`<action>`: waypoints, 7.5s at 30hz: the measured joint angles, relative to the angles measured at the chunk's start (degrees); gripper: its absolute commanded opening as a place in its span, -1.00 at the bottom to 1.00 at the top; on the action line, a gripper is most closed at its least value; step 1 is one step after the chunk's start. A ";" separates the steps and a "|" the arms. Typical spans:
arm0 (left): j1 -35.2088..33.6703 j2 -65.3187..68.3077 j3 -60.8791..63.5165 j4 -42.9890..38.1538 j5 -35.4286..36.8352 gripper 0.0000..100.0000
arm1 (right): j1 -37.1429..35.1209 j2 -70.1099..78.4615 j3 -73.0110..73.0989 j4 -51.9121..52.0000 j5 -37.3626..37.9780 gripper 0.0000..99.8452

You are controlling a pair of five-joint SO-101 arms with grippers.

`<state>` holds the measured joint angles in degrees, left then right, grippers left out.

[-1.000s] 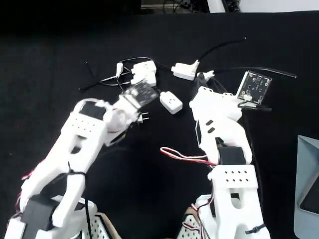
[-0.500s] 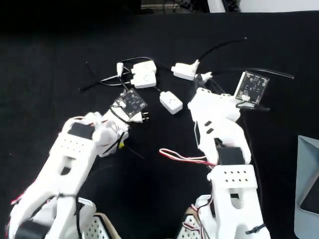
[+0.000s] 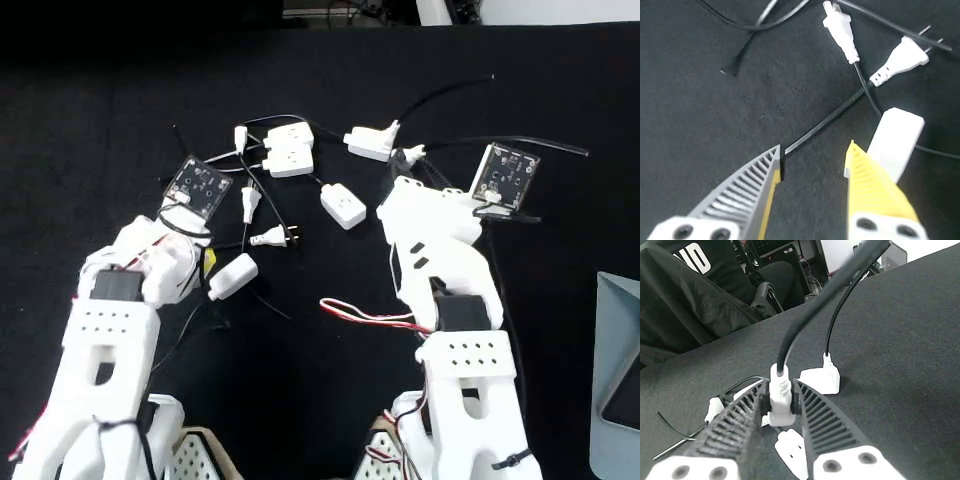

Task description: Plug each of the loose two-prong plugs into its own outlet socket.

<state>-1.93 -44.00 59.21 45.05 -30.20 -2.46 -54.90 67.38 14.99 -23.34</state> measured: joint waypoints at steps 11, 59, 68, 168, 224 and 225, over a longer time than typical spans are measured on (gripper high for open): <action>9.23 11.60 0.35 -2.11 0.18 -0.59 | 0.00 0.00 0.00 0.00 0.26 -0.97; 13.54 -0.18 4.75 0.00 2.37 -0.53 | -2.29 0.00 0.18 0.00 3.08 -0.97; 22.59 8.00 0.18 3.60 2.37 -0.55 | -2.29 0.00 0.18 0.00 3.08 -0.97; -8.62 -17.23 0.00 25.05 4.66 -0.52 | -20.75 0.00 -2.20 21.80 19.25 -0.97; 9.93 -40.70 10.73 9.32 29.98 -0.51 | -42.11 -7.12 8.09 14.42 21.27 -0.98; 10.81 -40.70 10.64 9.32 29.98 -0.51 | -42.11 -7.12 8.09 14.51 21.27 -0.98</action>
<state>8.88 -84.70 69.85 54.37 -0.22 -44.57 -62.02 75.47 29.49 -2.07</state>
